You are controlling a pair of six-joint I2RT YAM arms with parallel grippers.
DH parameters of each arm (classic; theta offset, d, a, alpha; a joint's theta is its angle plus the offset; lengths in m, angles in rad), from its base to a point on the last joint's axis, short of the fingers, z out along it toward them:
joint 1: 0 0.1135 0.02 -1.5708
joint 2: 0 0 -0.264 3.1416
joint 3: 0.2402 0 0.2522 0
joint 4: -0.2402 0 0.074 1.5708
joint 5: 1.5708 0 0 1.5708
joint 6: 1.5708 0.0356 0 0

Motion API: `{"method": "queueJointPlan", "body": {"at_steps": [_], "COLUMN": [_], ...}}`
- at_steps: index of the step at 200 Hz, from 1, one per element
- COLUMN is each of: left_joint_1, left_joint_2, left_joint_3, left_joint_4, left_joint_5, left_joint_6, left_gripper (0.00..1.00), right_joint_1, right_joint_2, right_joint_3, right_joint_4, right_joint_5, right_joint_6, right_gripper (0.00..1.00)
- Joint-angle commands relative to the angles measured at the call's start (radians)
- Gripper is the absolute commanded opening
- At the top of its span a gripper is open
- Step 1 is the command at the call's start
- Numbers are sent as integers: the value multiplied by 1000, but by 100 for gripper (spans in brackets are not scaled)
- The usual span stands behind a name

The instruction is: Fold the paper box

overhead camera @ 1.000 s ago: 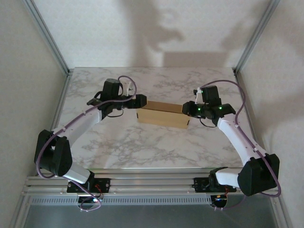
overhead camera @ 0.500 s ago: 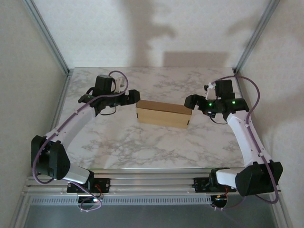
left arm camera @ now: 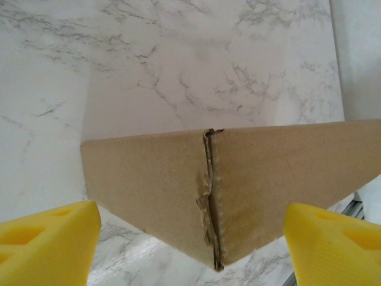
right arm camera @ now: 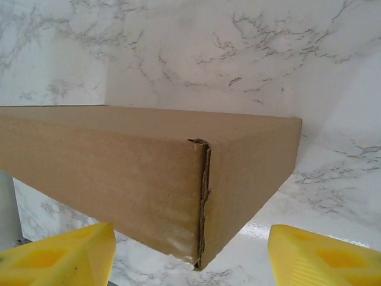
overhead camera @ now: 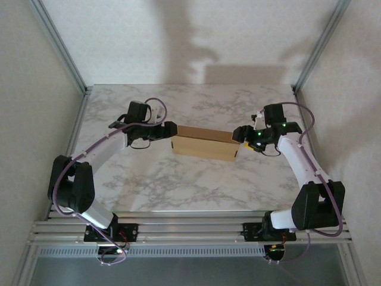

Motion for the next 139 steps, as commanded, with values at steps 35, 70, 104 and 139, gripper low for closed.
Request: {"method": "queueJointPlan", "body": {"at_steps": [35, 70, 104, 139], "left_joint_1": [3, 2, -4, -18], "left_joint_2": [47, 18, -17, -122], "left_joint_3": [0, -36, -86, -179], "left_joint_4": [52, 116, 193, 250], "left_joint_5": [95, 139, 181, 161], "left_joint_6": [17, 6, -12, -15], "left_gripper": [69, 54, 47, 42], "right_joint_1": [-3, -3, 13, 60], "right_joint_2": [30, 22, 23, -55], "right_joint_3": [-41, -76, -86, -155], "right_joint_4": [84, 149, 207, 254], "right_joint_5": [-22, -63, -81, -42], "right_joint_6": [41, 60, 53, 33], "right_gripper": [56, 51, 45, 42]}}
